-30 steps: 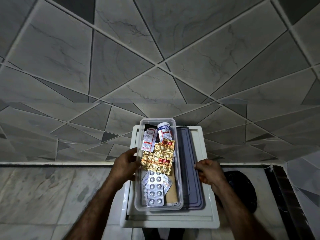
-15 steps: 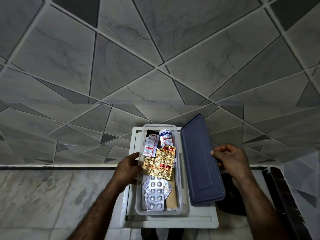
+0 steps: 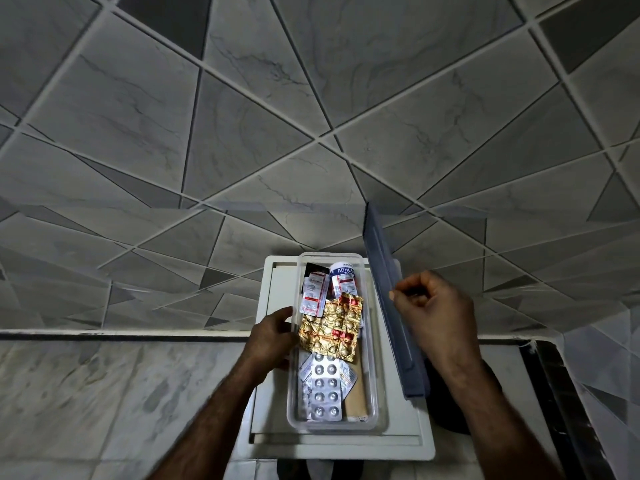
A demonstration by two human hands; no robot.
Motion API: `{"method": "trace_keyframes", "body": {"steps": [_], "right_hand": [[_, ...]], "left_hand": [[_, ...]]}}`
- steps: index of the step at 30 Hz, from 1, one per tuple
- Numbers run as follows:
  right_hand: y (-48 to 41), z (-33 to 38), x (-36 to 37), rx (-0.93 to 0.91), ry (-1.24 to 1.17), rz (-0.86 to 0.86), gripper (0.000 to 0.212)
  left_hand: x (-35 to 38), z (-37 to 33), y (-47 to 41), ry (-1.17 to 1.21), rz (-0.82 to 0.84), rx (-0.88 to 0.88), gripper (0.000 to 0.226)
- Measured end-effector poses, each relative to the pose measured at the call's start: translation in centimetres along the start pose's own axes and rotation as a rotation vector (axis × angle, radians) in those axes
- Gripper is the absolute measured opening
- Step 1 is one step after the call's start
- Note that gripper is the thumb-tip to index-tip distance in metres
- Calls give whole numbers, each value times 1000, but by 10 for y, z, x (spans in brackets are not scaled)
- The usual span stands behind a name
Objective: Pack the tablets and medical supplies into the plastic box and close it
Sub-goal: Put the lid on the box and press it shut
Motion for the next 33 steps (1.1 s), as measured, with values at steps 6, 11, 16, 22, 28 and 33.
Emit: {"method": "trace_keyframes", "body": {"steps": [6, 11, 16, 22, 28, 33], "right_hand": [[21, 18, 48, -172, 132, 127, 9], [37, 13, 93, -240, 222, 222, 7], [46, 10, 121, -288, 328, 287, 8], [51, 5, 151, -274, 404, 317, 32], [42, -5, 151, -284, 310, 385, 36], [5, -38, 103, -142, 211, 110, 32]], "left_hand": [[2, 1, -3, 19, 5, -3, 50], [-3, 11, -6, 85, -24, -41, 53], [-19, 4, -2, 169, -177, 72, 16], [-12, -6, 3, 261, -49, 26, 29], [-16, 4, -6, 216, -112, -6, 15], [-12, 3, -8, 115, -147, -14, 24]]}}
Point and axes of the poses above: each hand's wrist, its own y-axis away from the middle knuckle, its own x-axis out of the palm, z = x × y, the point moved 5 cm from there along -y, towards the middle knuckle, and after that the axes turned 3 degrees about x, right-handed, at the moved point
